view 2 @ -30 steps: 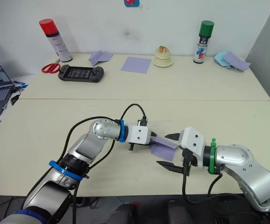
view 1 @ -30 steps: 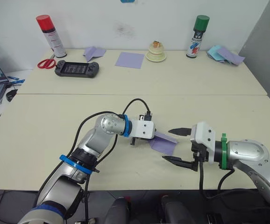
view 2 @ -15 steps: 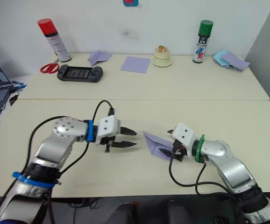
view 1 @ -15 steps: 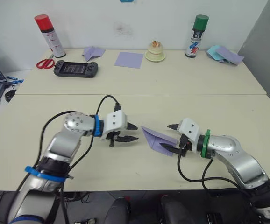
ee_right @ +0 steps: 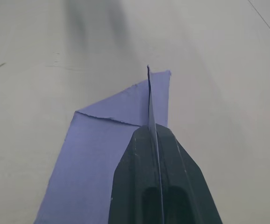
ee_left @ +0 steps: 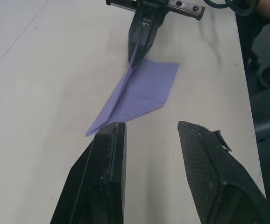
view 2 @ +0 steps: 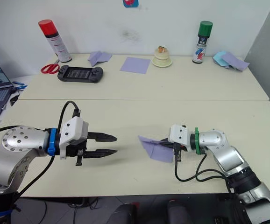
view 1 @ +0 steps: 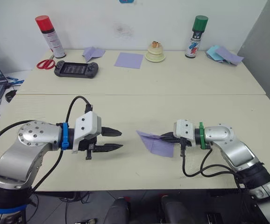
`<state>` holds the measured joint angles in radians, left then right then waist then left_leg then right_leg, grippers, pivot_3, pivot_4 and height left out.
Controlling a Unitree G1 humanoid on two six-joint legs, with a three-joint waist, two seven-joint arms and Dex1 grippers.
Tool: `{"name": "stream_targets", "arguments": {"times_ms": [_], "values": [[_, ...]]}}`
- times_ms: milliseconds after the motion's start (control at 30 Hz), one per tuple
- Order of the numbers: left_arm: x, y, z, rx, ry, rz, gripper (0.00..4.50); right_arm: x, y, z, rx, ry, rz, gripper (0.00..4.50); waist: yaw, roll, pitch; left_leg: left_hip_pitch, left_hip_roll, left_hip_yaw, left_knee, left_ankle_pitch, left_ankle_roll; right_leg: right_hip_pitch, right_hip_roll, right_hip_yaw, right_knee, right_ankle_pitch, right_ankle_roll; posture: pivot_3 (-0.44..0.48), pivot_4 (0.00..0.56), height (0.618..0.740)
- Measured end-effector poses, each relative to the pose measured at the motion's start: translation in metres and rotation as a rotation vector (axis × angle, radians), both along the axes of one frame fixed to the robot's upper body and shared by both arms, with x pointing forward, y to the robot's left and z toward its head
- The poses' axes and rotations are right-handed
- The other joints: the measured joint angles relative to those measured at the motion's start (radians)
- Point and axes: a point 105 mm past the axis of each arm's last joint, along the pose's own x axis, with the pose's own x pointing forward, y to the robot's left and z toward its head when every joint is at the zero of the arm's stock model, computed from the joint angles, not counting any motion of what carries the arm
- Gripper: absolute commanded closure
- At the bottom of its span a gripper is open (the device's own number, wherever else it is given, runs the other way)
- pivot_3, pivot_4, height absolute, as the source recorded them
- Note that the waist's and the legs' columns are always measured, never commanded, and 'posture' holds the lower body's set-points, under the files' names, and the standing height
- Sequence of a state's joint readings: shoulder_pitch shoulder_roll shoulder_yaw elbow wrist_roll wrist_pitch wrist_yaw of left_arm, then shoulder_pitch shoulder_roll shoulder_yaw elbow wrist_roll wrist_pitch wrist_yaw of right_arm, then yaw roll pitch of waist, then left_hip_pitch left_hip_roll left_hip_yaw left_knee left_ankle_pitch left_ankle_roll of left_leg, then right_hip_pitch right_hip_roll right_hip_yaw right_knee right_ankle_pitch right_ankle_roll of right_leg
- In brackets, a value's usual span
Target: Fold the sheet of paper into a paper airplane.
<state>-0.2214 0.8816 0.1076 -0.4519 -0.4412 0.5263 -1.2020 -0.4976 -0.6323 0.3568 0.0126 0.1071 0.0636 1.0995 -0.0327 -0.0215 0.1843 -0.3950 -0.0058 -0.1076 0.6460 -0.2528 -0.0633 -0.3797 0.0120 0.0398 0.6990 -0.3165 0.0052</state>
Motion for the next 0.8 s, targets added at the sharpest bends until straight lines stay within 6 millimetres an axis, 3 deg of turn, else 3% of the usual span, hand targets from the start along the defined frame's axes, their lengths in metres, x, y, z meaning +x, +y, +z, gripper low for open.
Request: {"name": "stream_targets", "arguments": {"times_ms": [200, 300, 467, 533, 667, 733, 800], "values": [[-0.005, -0.006, 0.003, -0.035, 0.007, -0.012, 2.47, -0.001, 0.003, -0.009, -0.026, 0.054, 0.035, 4.48, 0.001, 0.000, 0.000, 0.000, 0.000, 0.000, 0.000, 0.000, 0.000, 0.000, 0.000, 0.000, 0.000, 0.000, 0.000, 0.000, 0.150, 0.740], [-0.009, -0.010, 0.005, -0.043, 0.011, -0.027, 2.47, -0.002, 0.002, -0.009, -0.027, 0.075, 0.026, 3.93, 0.001, 0.000, 0.000, 0.000, 0.000, 0.000, 0.000, 0.000, 0.000, 0.000, 0.000, 0.001, 0.000, 0.000, 0.000, 0.000, 0.150, 0.740], [-0.013, -0.013, 0.001, -0.059, 0.072, -0.041, 2.47, -0.011, 0.004, 0.001, -0.031, 0.095, 0.048, 2.21, 0.001, 0.000, 0.000, 0.000, 0.000, -0.001, 0.000, 0.000, 0.000, 0.000, 0.000, 0.000, 0.001, 0.000, -0.001, 0.000, 0.150, 0.740], [-0.017, -0.017, 0.002, -0.063, 0.080, -0.062, 2.47, -0.016, 0.003, 0.016, 0.003, 0.124, 0.042, 2.21, 0.001, 0.000, 0.000, -0.001, 0.000, -0.001, 0.000, 0.000, 0.000, 0.000, 0.000, 0.001, 0.001, 0.000, -0.001, 0.000, 0.150, 0.740], [-0.022, -0.020, 0.005, -0.066, 0.084, -0.089, 2.47, -0.014, 0.003, 0.064, 0.114, 0.102, 0.014, 2.21, 0.001, 0.000, 0.000, 0.001, 0.000, -0.001, 0.000, 0.000, 0.000, 0.000, 0.000, 0.001, 0.001, 0.001, -0.001, 0.000, 0.150, 0.740], [-0.021, -0.022, 0.004, -0.063, 0.087, -0.095, 2.47, -0.008, 0.001, 0.070, 0.123, 0.077, -0.025, 2.80, 0.001, 0.000, 0.000, 0.002, 0.000, 0.000, 0.000, 0.000, 0.000, 0.002, 0.000, 0.000, 0.001, 0.001, -0.001, 0.000, 0.150, 0.740], [-0.019, -0.025, 0.003, -0.057, 0.085, -0.100, 2.47, -0.003, 0.003, 0.057, 0.089, 0.076, -0.056, 3.51, 0.001, 0.000, 0.000, 0.002, 0.000, 0.001, 0.000, 0.000, 0.000, 0.002, 0.000, 0.000, 0.001, 0.001, -0.001, 0.000, 0.150, 0.740]]}}
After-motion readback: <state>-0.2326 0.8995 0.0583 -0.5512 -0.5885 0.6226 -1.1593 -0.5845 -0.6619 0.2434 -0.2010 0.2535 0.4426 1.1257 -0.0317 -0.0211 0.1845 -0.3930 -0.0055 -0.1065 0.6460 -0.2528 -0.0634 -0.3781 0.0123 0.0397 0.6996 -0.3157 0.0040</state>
